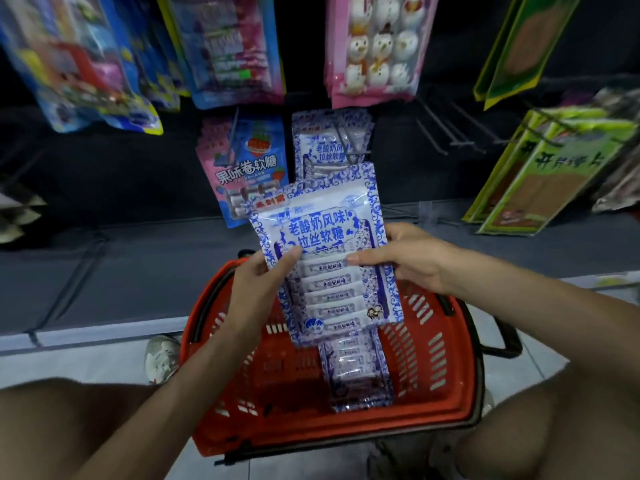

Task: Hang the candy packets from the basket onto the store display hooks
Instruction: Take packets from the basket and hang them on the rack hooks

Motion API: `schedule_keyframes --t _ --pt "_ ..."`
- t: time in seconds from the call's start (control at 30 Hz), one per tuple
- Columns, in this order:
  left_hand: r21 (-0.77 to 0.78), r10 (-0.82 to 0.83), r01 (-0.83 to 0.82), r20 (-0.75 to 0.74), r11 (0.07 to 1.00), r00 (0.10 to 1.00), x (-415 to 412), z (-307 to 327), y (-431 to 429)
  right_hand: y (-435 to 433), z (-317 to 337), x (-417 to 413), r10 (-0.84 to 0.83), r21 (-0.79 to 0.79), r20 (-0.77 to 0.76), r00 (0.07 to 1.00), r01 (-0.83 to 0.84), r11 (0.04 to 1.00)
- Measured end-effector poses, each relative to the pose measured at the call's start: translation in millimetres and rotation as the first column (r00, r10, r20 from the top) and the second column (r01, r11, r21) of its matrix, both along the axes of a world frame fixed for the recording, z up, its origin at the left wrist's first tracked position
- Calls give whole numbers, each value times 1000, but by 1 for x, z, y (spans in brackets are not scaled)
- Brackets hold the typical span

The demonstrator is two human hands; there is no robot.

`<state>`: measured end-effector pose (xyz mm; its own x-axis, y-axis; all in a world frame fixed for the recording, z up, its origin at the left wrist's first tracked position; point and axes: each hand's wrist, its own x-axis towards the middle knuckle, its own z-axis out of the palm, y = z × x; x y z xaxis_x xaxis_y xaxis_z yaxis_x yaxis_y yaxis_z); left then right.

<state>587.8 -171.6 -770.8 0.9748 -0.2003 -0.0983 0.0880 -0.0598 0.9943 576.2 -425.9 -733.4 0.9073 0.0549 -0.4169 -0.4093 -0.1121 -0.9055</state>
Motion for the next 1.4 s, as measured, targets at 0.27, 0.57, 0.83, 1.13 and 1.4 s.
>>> schedule_keyframes --t 0.27,0.57,0.83,1.13,1.4 --pt "-152 87 -110 -151 982 985 25 3 -42 -17 -11 16 -112 69 -16 994 112 991" --pt "-128 84 -106 -168 986 982 53 0 -87 -40 -28 53 -341 65 74 937 336 940" --pt "-132 20 -46 -187 990 982 72 -5 -95 -53 -27 56 -373 105 85 924 364 925" --pt "-208 62 -125 -285 970 957 68 -5 -102 -55 -24 58 -362 115 122 924 349 930" --pt "-209 82 -149 -298 966 951 67 -5 -100 -50 -24 65 -375 145 112 920 358 922"
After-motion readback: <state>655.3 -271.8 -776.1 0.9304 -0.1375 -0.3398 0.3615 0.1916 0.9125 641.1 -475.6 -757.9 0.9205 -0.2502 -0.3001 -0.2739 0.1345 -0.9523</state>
